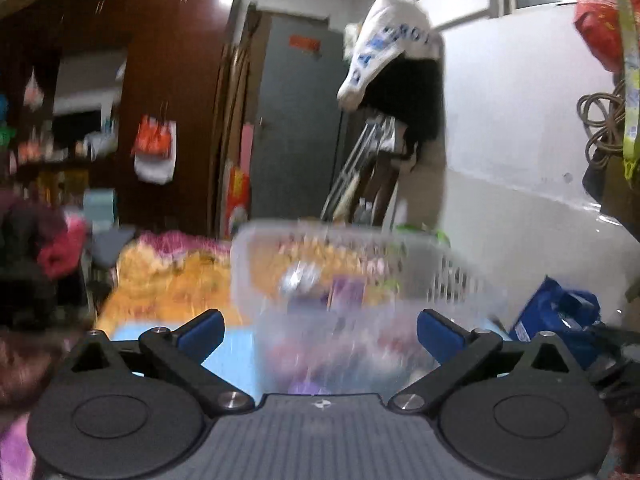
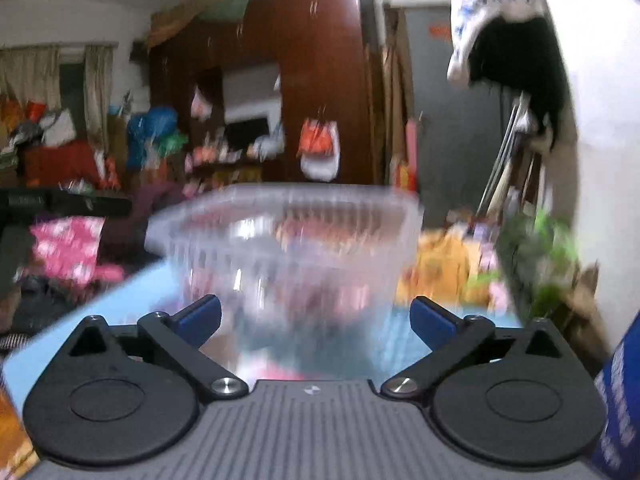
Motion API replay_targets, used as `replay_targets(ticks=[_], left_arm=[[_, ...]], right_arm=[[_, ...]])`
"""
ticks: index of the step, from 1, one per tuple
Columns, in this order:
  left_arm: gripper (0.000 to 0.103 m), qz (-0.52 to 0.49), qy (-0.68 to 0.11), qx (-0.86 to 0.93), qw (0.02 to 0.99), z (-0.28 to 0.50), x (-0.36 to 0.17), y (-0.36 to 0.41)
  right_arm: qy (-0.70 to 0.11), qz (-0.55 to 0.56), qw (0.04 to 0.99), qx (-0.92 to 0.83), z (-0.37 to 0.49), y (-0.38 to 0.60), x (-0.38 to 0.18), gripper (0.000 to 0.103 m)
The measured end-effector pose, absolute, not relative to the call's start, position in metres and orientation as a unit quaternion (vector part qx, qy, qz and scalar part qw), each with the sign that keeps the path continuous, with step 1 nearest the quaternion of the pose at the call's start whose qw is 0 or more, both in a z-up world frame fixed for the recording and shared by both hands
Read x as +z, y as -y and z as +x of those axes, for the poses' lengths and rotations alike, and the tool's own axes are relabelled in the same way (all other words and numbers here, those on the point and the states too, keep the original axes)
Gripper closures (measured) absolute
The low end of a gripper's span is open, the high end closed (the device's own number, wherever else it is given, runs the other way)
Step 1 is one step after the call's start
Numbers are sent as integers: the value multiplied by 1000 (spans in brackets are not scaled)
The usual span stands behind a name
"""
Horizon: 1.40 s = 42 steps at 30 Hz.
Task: Organize objects
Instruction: 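Release the clear bundle and red pack into the white basket, then grasp a purple box with the left tool while the right tool grasps a pink tissue pack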
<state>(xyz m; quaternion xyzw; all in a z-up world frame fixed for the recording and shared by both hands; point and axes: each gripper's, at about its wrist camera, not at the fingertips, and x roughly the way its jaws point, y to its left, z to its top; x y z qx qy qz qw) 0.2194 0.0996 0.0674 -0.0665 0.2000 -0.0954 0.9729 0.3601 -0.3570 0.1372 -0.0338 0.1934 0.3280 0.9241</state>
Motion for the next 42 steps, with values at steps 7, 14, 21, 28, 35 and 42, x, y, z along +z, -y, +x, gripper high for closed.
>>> replay_targets(ticks=[7, 14, 21, 28, 35, 42], left_arm=[[1, -102, -264, -91, 955, 238, 25, -124], [1, -84, -300, -95, 945, 251, 1, -116], [1, -82, -306, -65, 946, 259, -8, -99], [9, -99, -310, -65, 943, 264, -13, -99], [44, -135, -292, -86, 943, 258, -9, -104], [40, -98, -316, -77, 941, 264, -17, -88]], right_arm=[[-286, 6, 891, 353, 387, 347, 101, 0], [-315, 35, 874, 369, 391, 348, 76, 4], [-273, 52, 892, 358, 374, 363, 81, 23], [-248, 28, 911, 327, 369, 362, 85, 23], [-214, 29, 922, 323, 359, 366, 88, 23], [-213, 22, 923, 320, 359, 362, 89, 23]])
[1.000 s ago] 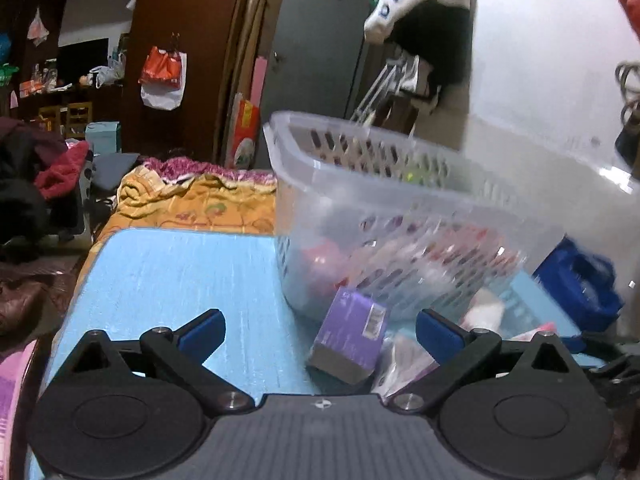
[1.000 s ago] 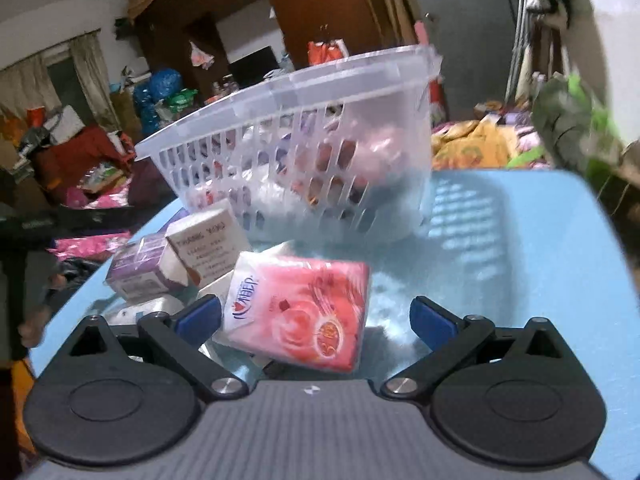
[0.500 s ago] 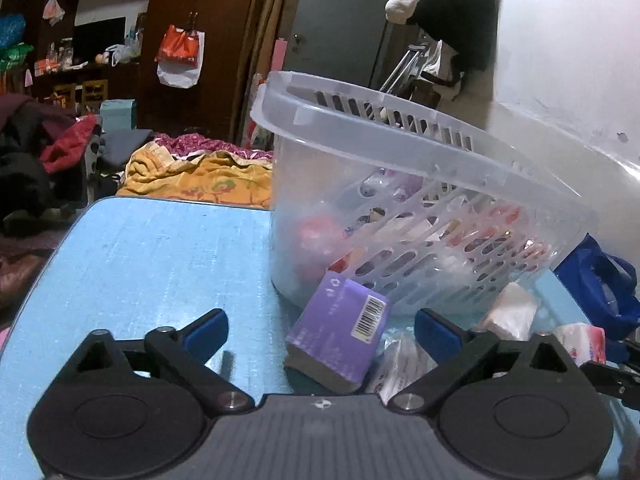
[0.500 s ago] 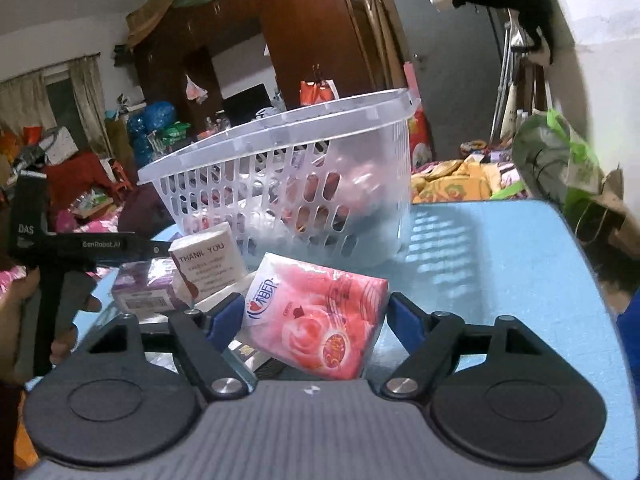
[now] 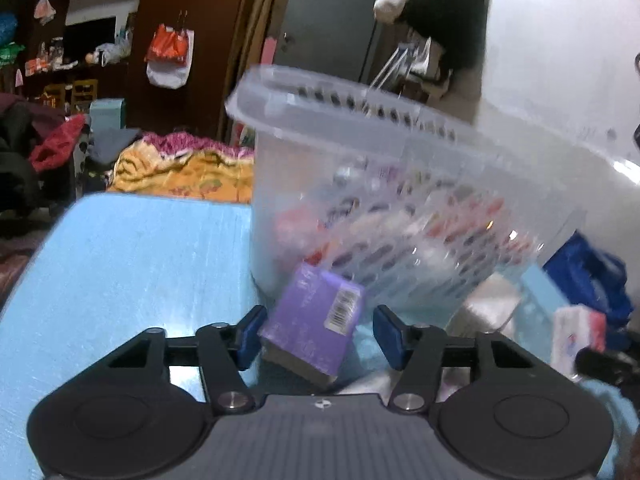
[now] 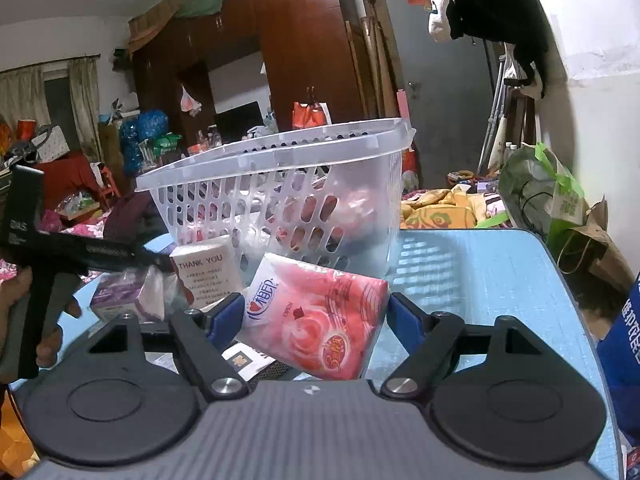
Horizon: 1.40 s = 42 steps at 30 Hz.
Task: Organize objects
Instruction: 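Grasp a purple box with the left tool while the right tool grasps a pink tissue pack, then drop the purple box and pink tissue pack into the white basket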
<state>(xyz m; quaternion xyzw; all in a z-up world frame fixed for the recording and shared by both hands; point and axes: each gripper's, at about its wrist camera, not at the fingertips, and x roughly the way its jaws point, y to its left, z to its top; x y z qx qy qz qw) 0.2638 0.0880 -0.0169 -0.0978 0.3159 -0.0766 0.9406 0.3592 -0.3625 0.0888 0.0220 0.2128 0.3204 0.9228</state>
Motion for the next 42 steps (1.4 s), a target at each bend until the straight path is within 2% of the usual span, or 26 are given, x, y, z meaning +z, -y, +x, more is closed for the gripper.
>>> replay_targets(ticks=[2, 3, 6, 18, 27, 29, 33, 37, 41, 42], left_arm=[[40, -103, -310, -82, 941, 263, -18, -89], [48, -107, -301, -81, 944, 260, -18, -91], [53, -110, -275, -80, 952, 251, -12, -94], [55, -165, -181, -118, 962, 202, 1, -113], [55, -202, -180, -177, 946, 193, -2, -119], [55, -217, -178, -197, 939, 192, 2, -121], [55, -239, -158, -241, 927, 198, 32, -118], [55, -220, -152, -226, 937, 236, 80, -95], [55, -187, -156, -155, 957, 280, 102, -77], [52, -181, -164, -141, 959, 291, 102, -73]], right_arm=[[-211, 22, 923, 321, 359, 362, 89, 23], [-210, 22, 923, 321, 359, 362, 89, 23], [-208, 21, 923, 323, 358, 362, 88, 23], [-188, 9, 928, 321, 350, 359, 90, 24], [-173, 7, 933, 317, 345, 360, 92, 24], [-144, 14, 940, 310, 338, 364, 95, 25], [-76, 38, 945, 317, 314, 372, 128, 25], [-43, -11, 946, 320, 331, 340, 182, 25], [-84, -49, 946, 308, 393, 301, 206, 24], [-96, -50, 942, 318, 405, 297, 204, 24]])
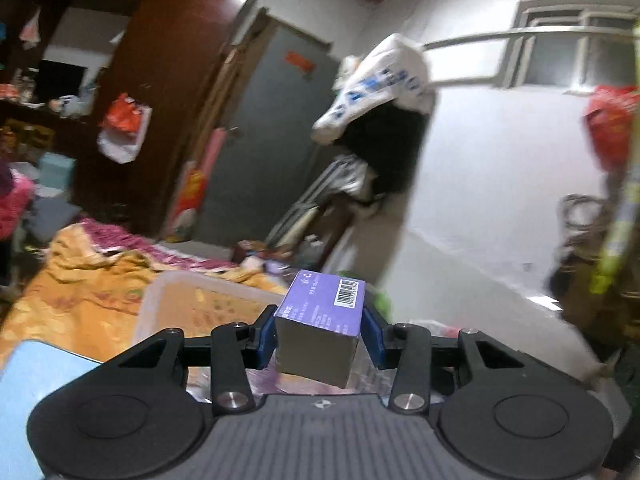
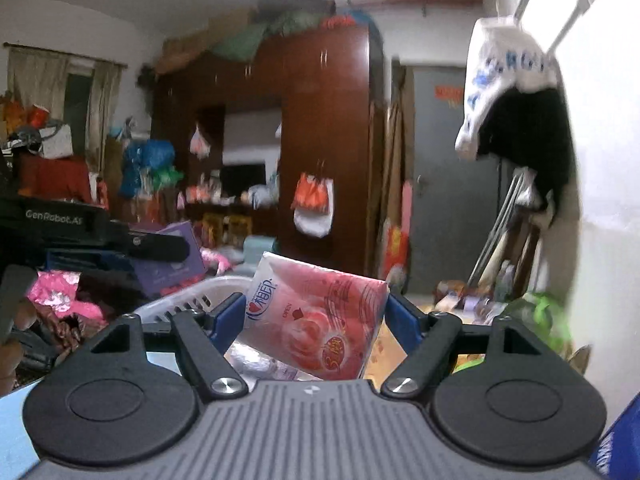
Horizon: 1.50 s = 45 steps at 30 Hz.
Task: Organize objects
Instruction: 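Drop the purple box and pink tissue pack into the white basket, then grasp a wrapped purple box with the left tool while the right tool grasps a clear bag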
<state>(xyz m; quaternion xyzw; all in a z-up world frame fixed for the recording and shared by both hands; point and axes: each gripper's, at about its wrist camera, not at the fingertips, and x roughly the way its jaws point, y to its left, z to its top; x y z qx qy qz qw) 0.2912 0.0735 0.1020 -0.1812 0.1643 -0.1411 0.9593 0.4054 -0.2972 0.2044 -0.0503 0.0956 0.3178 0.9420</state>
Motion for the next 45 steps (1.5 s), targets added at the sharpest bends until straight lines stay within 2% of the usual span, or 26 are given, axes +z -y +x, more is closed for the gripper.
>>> replay_targets(ticks=[1, 2, 3, 4, 9, 14, 19, 26, 29, 31, 33, 39, 42, 45], left_arm=[[46, -170, -169, -131, 962, 299, 101, -71], [22, -156, -179, -113, 965, 307, 98, -68], [4, -145, -192, -93, 966, 314, 94, -65], [2, -137, -200, -77, 967, 318, 89, -63], [0, -121, -159, -56, 978, 286, 88, -69], [0, -86, -154, -80, 981, 238, 75, -76], [0, -66, -167, -89, 980, 194, 33, -90], [1, -81, -184, -80, 976, 183, -1, -109], [3, -76, -202, -61, 975, 188, -10, -112], [4, -69, -209, -50, 974, 190, -13, -112], [4, -56, -215, -54, 974, 192, -14, -108], [4, 34, -227, -76, 970, 185, -19, -78], [4, 40, -225, -72, 971, 184, -19, -78], [4, 24, -236, -76, 968, 187, -18, -81]], right_arm=[[-96, -54, 938, 327, 415, 293, 203, 21], [-78, -59, 941, 325, 417, 291, 199, 17], [-64, -66, 944, 316, 418, 289, 195, 1], [-63, -69, 949, 300, 419, 287, 192, 0], [-103, -61, 944, 307, 405, 304, 184, 0], [-135, -14, 939, 316, 378, 327, 179, 0], [-182, -22, 920, 347, 329, 353, 133, 0], [-210, -4, 897, 388, 284, 361, 83, 0], [-208, -34, 902, 376, 285, 347, 78, 13], [-216, -36, 900, 377, 285, 341, 74, 33], [-219, -26, 894, 390, 284, 343, 67, 48], [-211, -48, 903, 372, 268, 342, 61, 45], [-212, -48, 905, 366, 270, 338, 61, 35], [-208, -64, 907, 360, 272, 328, 58, 33]])
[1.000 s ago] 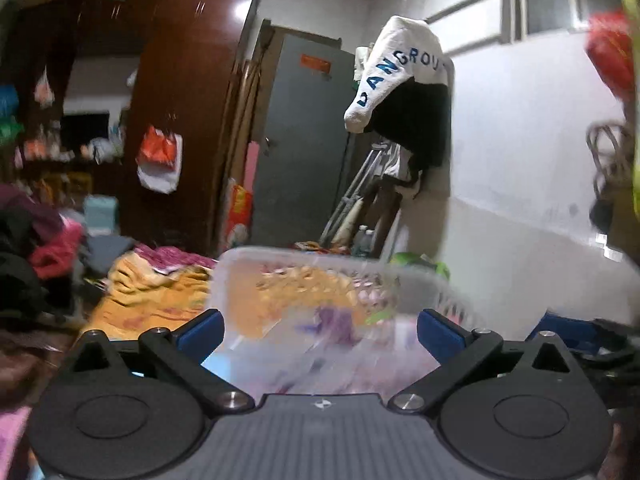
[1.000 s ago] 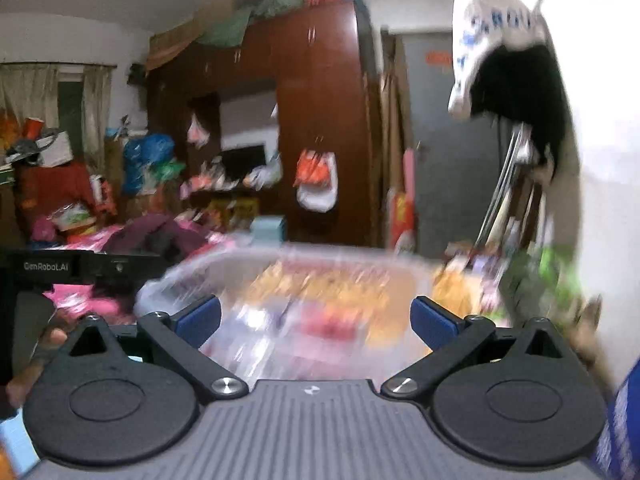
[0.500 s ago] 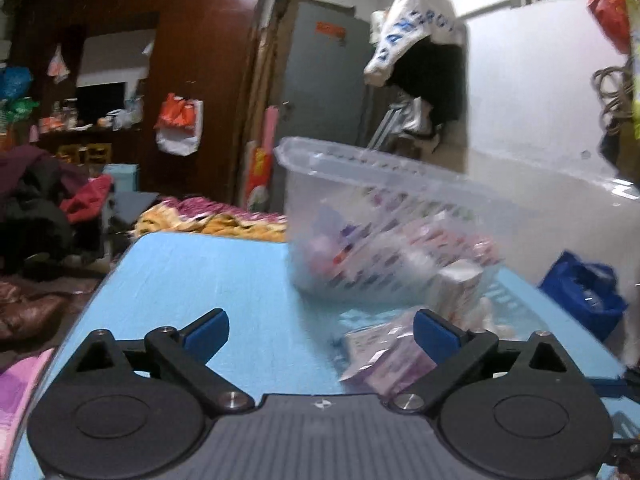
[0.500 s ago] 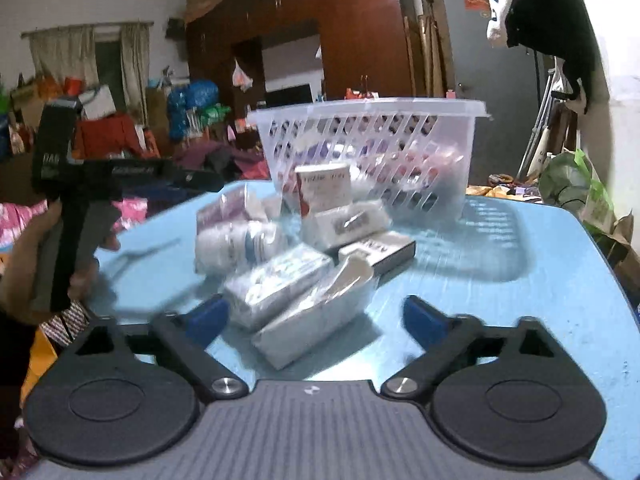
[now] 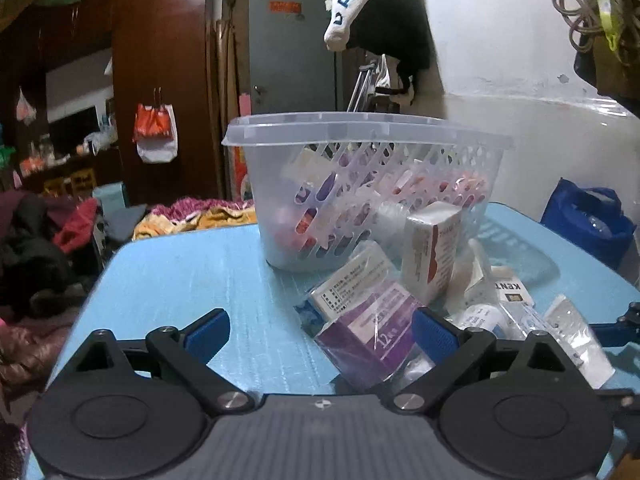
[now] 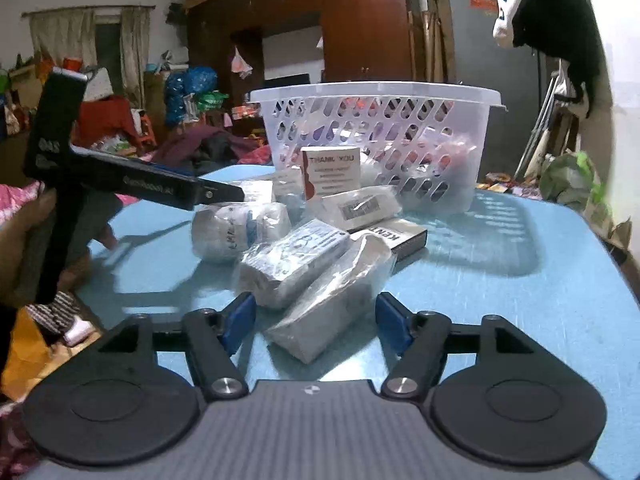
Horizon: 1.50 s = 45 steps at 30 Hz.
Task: Organize objects
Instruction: 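Grasp a wrapped purple box with the left tool while the right tool grasps a clear bag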
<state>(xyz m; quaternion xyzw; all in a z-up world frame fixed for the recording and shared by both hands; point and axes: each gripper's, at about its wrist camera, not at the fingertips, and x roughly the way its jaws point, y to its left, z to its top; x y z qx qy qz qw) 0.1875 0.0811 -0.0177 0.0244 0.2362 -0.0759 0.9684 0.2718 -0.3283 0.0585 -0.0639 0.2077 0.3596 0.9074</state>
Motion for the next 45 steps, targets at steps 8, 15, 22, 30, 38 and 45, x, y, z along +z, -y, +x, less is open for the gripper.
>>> replay_targets(ticks=[8, 15, 22, 30, 38, 45], left_arm=[[8, 14, -242, -119, 963, 184, -18, -69], [32, -32, -284, -110, 952, 201, -24, -71], [49, -66, -263, -110, 956, 190, -23, -81], [50, -103, -188, -110, 971, 166, -18, -96], [50, -137, -128, -135, 973, 160, 3, -99], [50, -118, -105, -125, 979, 218, 94, -72]], right_arm=[[-199, -52, 919, 336, 265, 352, 58, 58], [-200, -41, 922, 329, 266, 367, 59, 59], [-195, -27, 923, 331, 269, 372, 59, 62], [-184, -22, 922, 341, 270, 378, 62, 66], [-150, 0, 923, 354, 273, 383, 90, 66], [-72, -31, 930, 359, 317, 341, 187, 66]])
